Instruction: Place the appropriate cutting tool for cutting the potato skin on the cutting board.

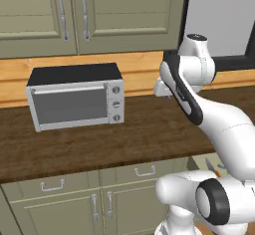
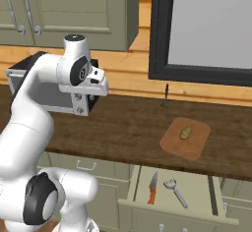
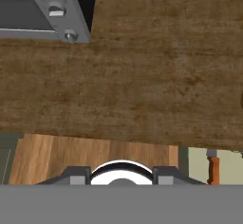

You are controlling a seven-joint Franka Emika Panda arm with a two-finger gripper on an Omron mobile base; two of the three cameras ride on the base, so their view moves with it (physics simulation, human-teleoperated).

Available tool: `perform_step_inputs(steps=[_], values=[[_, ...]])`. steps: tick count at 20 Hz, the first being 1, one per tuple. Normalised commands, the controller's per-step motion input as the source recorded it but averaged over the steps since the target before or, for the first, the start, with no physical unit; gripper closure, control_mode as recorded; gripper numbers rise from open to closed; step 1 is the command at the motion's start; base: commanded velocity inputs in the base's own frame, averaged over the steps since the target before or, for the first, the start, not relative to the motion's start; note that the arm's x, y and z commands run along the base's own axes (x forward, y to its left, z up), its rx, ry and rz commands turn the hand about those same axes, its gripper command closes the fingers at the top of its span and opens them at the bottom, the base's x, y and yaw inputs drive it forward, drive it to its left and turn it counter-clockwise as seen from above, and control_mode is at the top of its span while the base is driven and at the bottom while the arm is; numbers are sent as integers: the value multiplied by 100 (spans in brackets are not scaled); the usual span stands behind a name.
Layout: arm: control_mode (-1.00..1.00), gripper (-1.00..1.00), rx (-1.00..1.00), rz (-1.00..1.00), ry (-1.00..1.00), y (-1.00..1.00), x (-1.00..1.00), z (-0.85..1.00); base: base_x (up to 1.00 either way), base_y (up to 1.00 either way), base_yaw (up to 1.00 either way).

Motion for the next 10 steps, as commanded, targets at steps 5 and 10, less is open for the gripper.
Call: perform_step_inputs(steps=[5, 10], values=[[-100, -100, 0, 0, -13, 0, -62, -2, 0, 0, 0], [-100, -100, 10, -2, -1, -77, -40, -30, 0, 0, 0]])
